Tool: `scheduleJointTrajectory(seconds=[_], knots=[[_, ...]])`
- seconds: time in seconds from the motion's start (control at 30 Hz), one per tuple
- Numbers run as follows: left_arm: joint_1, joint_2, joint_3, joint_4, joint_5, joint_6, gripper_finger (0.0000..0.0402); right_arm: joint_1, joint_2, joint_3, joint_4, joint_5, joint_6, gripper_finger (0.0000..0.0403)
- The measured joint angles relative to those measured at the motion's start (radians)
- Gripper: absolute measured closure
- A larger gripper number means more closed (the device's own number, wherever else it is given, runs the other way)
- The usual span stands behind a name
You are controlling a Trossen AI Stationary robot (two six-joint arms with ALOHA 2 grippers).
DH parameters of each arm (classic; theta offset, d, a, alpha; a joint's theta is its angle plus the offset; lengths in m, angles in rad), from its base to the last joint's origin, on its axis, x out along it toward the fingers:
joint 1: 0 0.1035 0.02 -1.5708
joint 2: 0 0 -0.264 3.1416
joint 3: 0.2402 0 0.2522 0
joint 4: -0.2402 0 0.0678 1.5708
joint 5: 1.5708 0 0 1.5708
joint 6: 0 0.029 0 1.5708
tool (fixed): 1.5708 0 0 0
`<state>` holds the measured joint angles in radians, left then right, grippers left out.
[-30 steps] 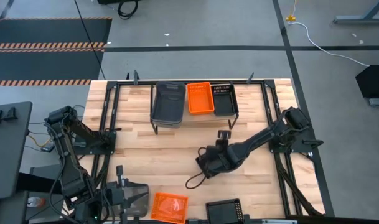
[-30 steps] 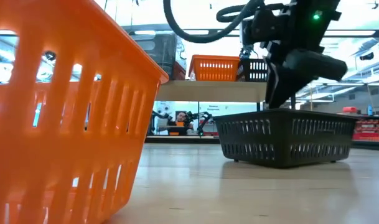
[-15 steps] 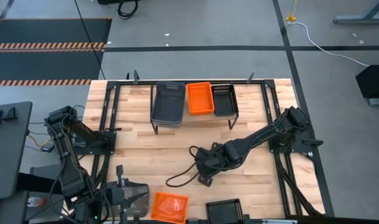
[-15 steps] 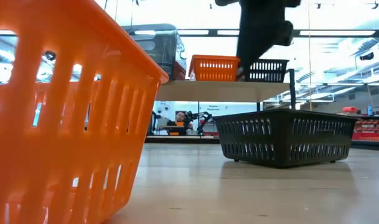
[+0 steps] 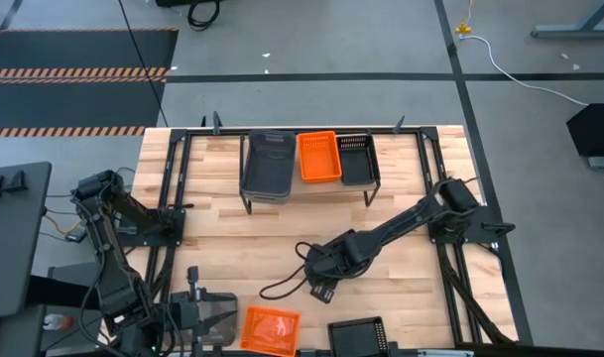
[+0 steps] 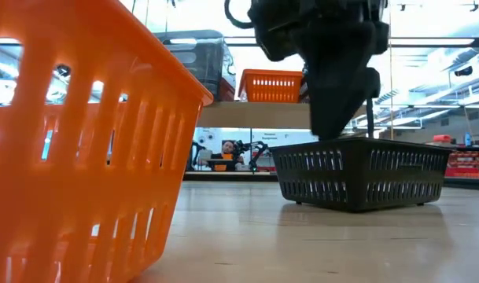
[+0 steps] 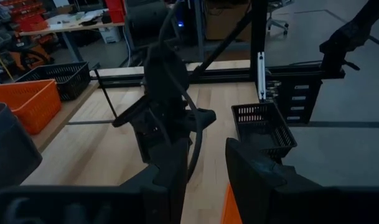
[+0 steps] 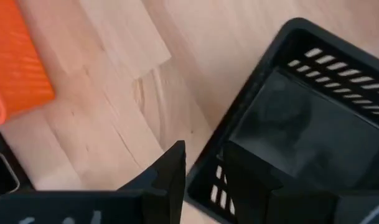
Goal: Stack baskets on shelf by color
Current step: Stack the top black bin on the black bin on the shelf
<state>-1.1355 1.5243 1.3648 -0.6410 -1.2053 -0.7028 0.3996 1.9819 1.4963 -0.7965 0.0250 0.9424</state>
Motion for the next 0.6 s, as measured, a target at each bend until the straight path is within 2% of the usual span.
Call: scheduleJointTrajectory(seconds=[0.27,0.5,0.6], knots=[[0.0,0.0,0.0,0.002,0.0,0.0,0.0285,-0.005,0.021,0.001,-0.01,0.046,-0.004,0.0288],[0.0,0.0,0.0,0.002,0.0,0.0,0.0285,-0.008,0.048,0.0,-0.027,0.102,-0.127,0.029],[0.0,0.0,0.0,0.002,-0.001,0.0,0.0285,-0.007,0.049,-0.002,-0.03,0.105,-0.162,0.0307]])
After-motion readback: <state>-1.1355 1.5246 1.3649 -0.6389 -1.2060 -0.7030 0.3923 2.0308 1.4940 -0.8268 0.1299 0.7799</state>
